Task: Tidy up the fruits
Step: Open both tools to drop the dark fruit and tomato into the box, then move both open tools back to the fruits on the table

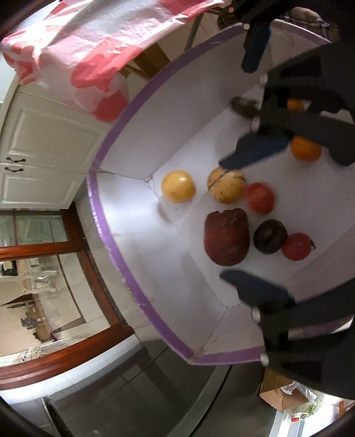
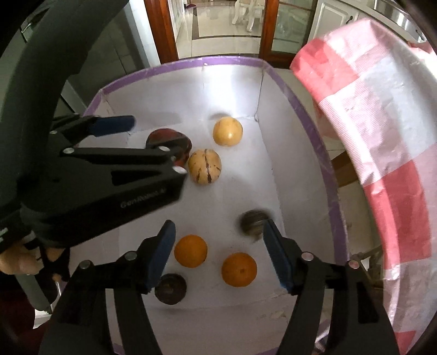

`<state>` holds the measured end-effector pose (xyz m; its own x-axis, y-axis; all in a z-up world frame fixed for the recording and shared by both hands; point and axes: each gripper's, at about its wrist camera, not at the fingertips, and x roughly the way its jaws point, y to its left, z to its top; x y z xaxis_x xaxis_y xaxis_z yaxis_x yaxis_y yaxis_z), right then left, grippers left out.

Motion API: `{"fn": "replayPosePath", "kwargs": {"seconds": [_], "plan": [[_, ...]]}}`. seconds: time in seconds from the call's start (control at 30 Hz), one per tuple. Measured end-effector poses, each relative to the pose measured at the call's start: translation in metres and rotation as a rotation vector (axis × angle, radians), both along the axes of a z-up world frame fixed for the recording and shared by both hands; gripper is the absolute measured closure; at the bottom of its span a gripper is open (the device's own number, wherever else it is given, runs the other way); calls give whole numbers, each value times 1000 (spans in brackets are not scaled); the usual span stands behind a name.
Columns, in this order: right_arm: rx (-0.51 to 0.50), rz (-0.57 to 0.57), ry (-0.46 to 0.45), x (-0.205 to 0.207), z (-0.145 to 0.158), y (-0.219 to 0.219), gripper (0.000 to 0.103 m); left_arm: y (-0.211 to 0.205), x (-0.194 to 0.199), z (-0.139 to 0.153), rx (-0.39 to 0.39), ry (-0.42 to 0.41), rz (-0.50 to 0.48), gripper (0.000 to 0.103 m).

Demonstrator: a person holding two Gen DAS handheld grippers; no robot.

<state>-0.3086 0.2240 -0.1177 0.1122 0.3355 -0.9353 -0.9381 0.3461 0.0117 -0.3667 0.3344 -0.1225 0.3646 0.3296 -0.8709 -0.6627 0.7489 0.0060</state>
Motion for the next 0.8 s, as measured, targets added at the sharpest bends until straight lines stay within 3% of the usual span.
{"fn": "replayPosePath", "kwargs": {"seconds": [0.37, 0.67, 0.8], "plan": [[51, 1, 24, -2, 22, -14, 30, -3, 3, 13, 31, 11, -6, 14], [165, 41, 40, -9, 72, -41, 21, -18, 22, 59, 159, 18, -34, 7], [230, 58, 41, -8, 103, -67, 16, -23, 34, 88, 230, 15, 10, 6]]}}
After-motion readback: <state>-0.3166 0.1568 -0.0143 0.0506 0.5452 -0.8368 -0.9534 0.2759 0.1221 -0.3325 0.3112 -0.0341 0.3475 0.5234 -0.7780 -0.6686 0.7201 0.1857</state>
